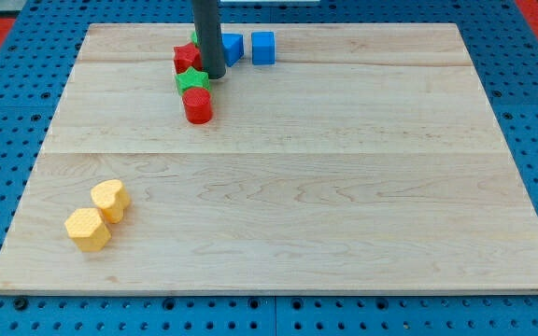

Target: Push the green circle in between the blue triangle and red star

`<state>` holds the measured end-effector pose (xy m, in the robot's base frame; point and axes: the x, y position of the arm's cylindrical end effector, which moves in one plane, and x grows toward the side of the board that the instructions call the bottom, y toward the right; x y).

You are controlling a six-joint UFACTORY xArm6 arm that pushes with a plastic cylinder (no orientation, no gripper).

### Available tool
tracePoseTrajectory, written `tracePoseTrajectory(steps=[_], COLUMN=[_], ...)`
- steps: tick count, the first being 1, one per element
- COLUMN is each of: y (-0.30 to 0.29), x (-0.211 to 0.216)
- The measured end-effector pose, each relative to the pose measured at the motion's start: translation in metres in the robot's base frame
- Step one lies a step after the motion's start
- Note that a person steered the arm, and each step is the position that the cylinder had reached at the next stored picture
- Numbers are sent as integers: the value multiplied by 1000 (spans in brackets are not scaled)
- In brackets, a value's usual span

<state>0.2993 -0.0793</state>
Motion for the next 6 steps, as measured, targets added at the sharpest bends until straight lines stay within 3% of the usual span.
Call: tracePoseTrajectory(steps=[6], y=[70], x=[5])
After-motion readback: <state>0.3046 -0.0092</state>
